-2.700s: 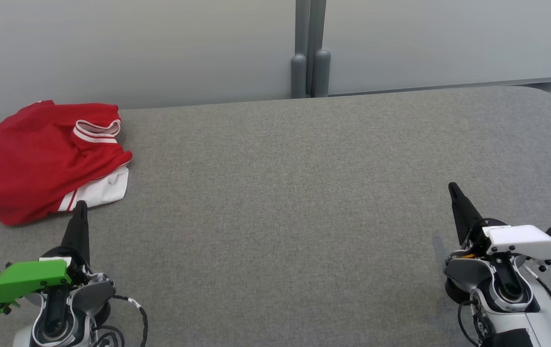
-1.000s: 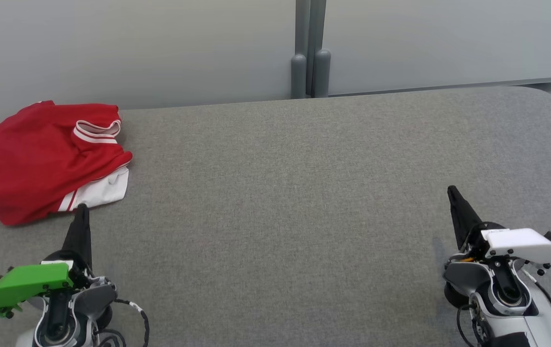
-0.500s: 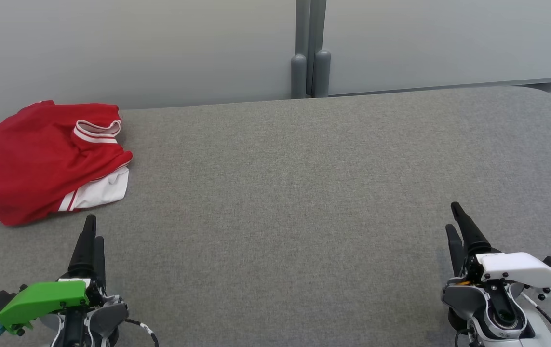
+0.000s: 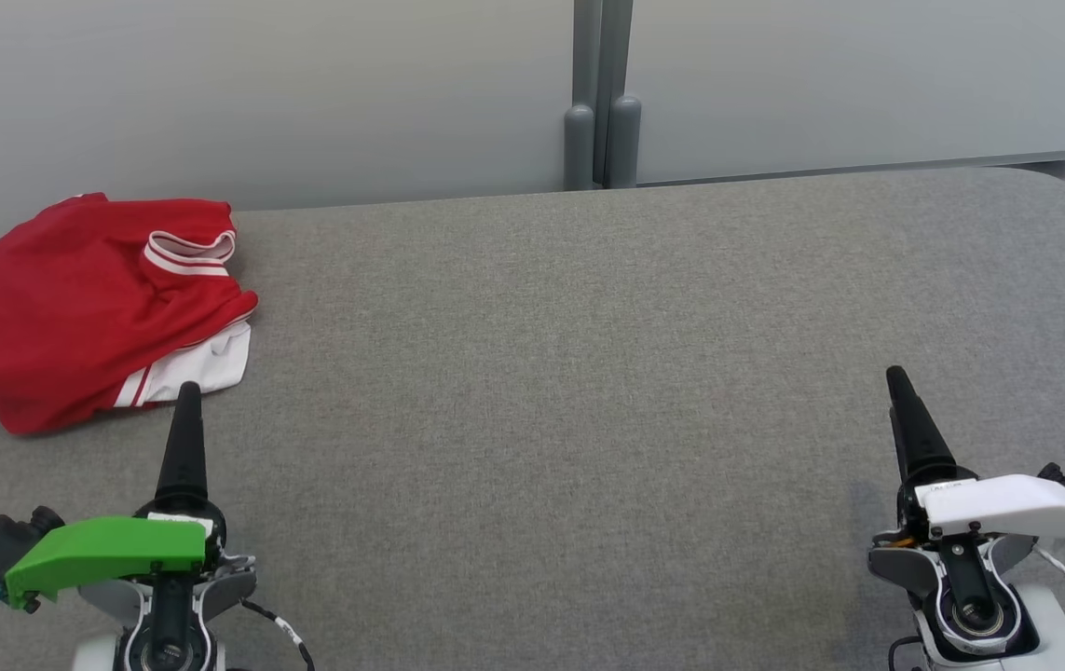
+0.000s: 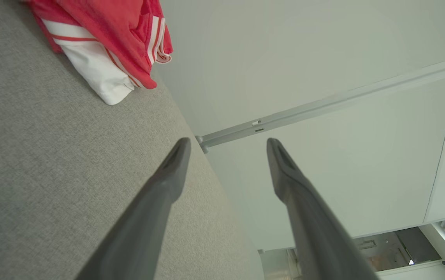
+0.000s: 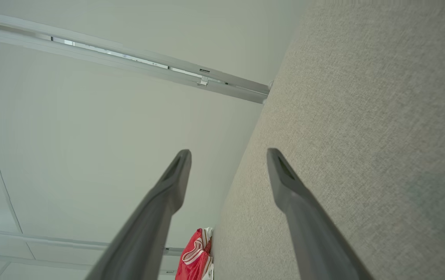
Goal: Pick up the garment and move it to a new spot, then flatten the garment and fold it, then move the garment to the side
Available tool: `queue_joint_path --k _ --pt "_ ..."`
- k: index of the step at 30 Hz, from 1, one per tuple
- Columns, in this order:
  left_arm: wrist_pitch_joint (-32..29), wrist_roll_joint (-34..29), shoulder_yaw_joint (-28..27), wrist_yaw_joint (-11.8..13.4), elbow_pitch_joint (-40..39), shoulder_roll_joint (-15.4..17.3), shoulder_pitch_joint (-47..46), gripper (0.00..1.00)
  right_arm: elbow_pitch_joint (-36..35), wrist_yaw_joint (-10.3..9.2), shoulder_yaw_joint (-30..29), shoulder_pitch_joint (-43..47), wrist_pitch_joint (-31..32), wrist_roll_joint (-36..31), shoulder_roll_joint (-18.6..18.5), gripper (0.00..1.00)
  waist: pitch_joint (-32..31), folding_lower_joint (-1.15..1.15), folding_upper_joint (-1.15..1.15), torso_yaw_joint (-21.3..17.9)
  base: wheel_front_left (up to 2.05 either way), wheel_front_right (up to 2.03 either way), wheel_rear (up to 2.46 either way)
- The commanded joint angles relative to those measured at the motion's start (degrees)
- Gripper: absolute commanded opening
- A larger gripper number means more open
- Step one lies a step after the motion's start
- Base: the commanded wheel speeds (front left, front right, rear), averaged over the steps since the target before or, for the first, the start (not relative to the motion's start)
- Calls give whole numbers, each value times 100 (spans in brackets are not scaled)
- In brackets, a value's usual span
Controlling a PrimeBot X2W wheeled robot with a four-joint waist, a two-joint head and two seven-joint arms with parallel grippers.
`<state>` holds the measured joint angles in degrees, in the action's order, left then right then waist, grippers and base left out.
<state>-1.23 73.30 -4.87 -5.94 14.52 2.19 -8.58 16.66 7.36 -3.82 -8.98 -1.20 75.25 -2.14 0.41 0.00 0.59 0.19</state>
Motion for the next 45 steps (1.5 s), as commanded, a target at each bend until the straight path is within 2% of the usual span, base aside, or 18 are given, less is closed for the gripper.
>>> queue_joint_path --k 1,23,45 --pt "71 -319 69 35 -184 39 -22 100 -196 12 22 -29 -75 -286 -36 100 1 0 -13 2 0 0 0" --pt "543 -2987 552 342 -589 55 317 100 -903 14 263 281 -471 -2943 -51 100 2 0 -23 16 0 0 0" --pt "939 -4642 911 590 -649 147 618 100 -1228 16 447 536 -809 -4689 -65 100 -33 0 -33 30 0 0 0"
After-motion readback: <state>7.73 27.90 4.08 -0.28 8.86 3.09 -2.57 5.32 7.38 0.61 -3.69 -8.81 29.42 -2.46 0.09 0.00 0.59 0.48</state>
